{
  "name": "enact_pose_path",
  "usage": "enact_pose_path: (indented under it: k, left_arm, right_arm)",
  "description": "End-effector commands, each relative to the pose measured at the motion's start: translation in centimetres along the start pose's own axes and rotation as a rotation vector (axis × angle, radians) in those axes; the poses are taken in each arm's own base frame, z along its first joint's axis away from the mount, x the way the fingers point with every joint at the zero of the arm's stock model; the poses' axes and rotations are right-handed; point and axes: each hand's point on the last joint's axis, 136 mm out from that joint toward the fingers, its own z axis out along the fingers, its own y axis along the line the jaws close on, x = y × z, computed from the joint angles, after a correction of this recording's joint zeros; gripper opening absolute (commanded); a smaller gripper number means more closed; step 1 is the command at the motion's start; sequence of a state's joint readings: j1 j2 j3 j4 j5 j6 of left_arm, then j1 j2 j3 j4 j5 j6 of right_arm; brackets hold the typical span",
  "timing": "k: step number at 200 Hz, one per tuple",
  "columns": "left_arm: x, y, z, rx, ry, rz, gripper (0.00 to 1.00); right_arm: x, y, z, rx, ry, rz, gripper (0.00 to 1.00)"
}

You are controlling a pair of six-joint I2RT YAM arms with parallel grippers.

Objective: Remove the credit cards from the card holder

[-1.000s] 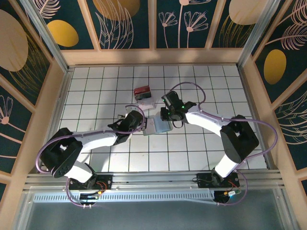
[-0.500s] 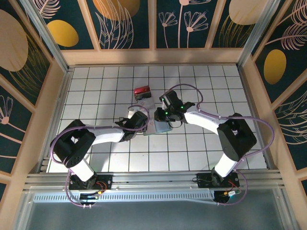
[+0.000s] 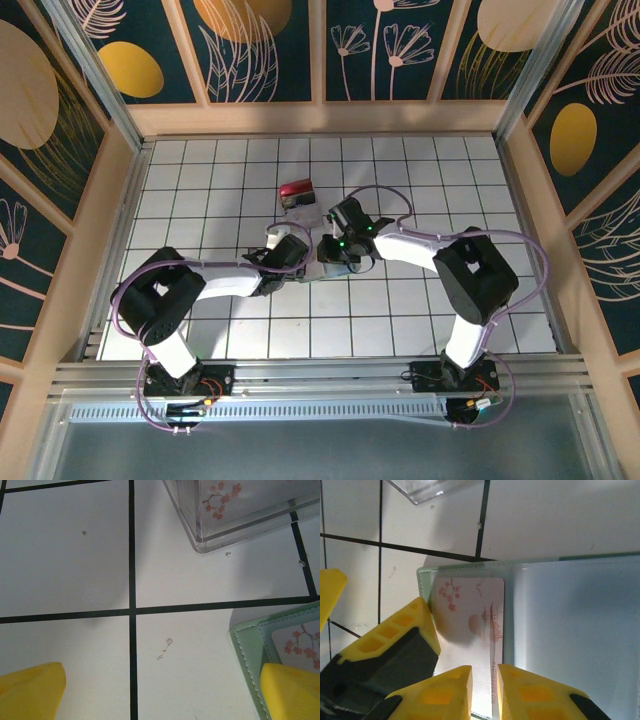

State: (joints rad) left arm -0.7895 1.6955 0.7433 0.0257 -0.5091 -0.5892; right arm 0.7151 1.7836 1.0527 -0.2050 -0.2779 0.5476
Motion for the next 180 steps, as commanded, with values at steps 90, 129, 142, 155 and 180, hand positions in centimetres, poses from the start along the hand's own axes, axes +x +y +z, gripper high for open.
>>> enact_pose_path:
  k: [90, 129, 142, 155, 180]
  left_arm:
    - [2.7, 1.5, 0.4, -0.042, 0.062, 0.017, 0.99]
    - [3.1, 1.6, 0.4, -0.041, 0.074, 0.019, 0.99]
    - [3.1, 1.6, 0.4, -0.041, 0.073, 0.017, 0.99]
    - [3.2, 1.8, 0.4, -0.043, 0.073, 0.017, 0.99]
    - [3.3, 1.8, 0.3, -0.043, 0.073, 0.015, 0.99]
  right_arm:
    - [1.3, -0.9, 2.0, 0.005, 0.049, 0.026, 0.29]
    - [1.5, -0.5, 2.3, -0.026, 0.059, 0.025, 0.28]
    - [1.5, -0.6, 2.3, -0.02, 0.06, 0.027, 0.28]
    - [1.6, -1.0, 2.4, -0.003, 0.062, 0.034, 0.28]
    - [1.8, -1.2, 2.5, -0.001, 0.066, 0.038, 0.28]
